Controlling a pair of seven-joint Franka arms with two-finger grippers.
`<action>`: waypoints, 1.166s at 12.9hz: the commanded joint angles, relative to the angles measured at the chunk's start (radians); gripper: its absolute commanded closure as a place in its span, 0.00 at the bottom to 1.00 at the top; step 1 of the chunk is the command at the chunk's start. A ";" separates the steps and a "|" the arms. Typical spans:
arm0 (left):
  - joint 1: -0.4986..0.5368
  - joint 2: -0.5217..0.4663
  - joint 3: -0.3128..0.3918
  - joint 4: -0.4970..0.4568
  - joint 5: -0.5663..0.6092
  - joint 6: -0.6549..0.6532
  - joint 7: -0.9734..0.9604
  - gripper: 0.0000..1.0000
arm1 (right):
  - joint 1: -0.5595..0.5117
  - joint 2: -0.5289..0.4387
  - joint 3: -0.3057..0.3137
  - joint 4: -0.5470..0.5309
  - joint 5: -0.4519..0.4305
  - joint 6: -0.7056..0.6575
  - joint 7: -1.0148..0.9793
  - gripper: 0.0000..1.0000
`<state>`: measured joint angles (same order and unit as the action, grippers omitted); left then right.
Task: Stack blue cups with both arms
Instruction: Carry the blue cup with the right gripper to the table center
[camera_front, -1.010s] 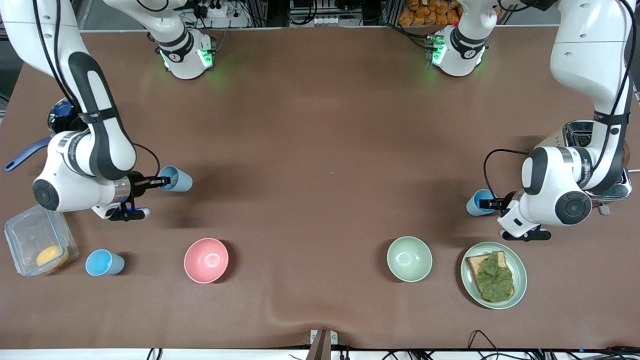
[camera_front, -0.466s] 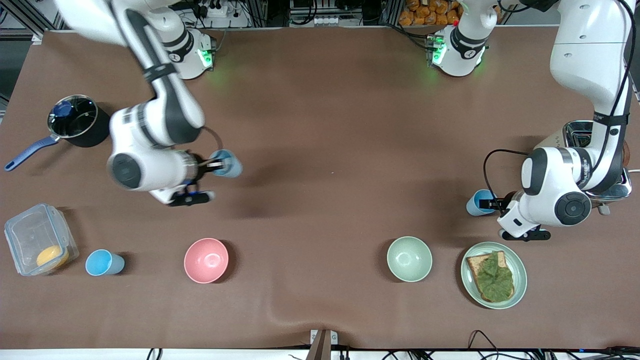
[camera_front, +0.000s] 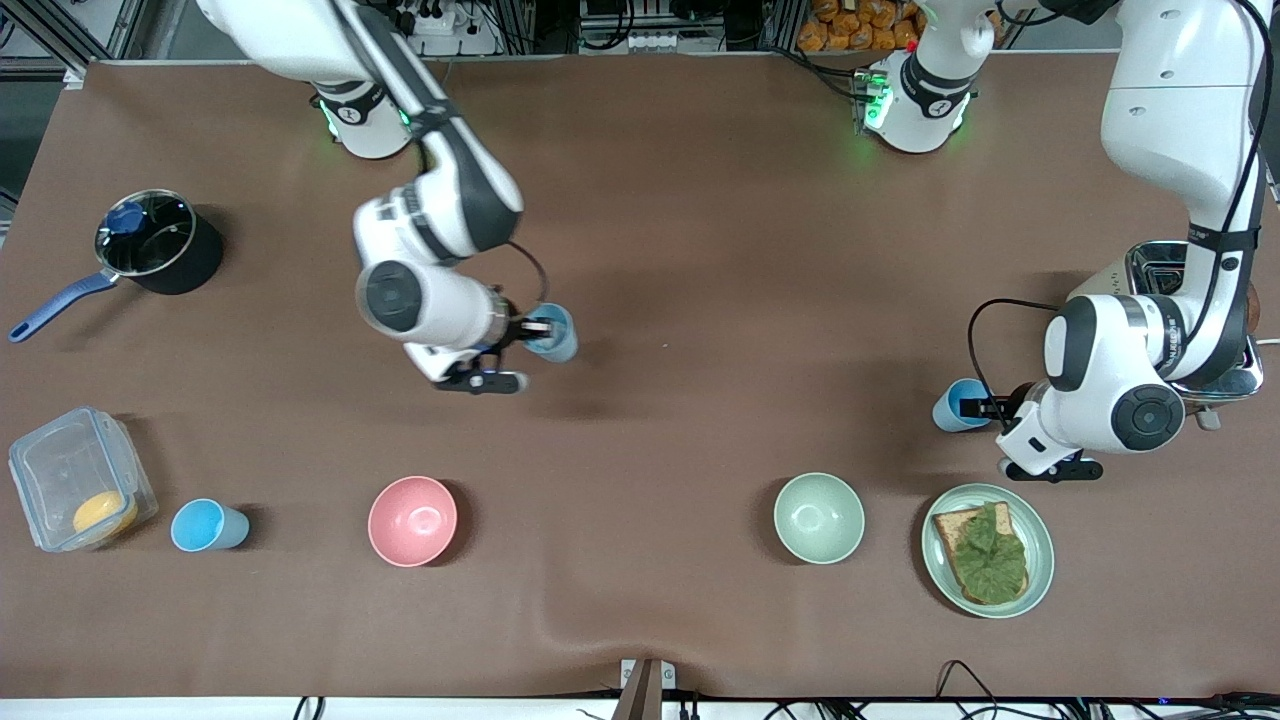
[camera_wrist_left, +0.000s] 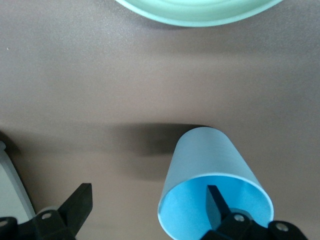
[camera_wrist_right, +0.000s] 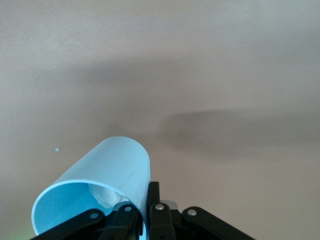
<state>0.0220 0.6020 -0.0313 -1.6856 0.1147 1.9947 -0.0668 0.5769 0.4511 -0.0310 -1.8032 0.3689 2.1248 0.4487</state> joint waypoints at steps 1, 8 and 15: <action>-0.010 0.007 0.001 0.020 0.025 -0.025 -0.002 0.00 | 0.084 0.066 -0.013 0.010 0.077 0.128 0.117 1.00; -0.005 0.009 -0.001 0.014 0.025 -0.027 -0.010 0.70 | 0.161 0.149 -0.015 0.024 0.128 0.291 0.120 0.01; 0.003 0.002 -0.002 0.012 0.025 -0.028 0.009 1.00 | 0.031 0.003 -0.053 0.093 0.107 0.080 -0.036 0.00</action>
<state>0.0228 0.6046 -0.0344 -1.6824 0.1138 1.9793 -0.0668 0.6858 0.5443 -0.0838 -1.7241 0.4725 2.3160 0.5028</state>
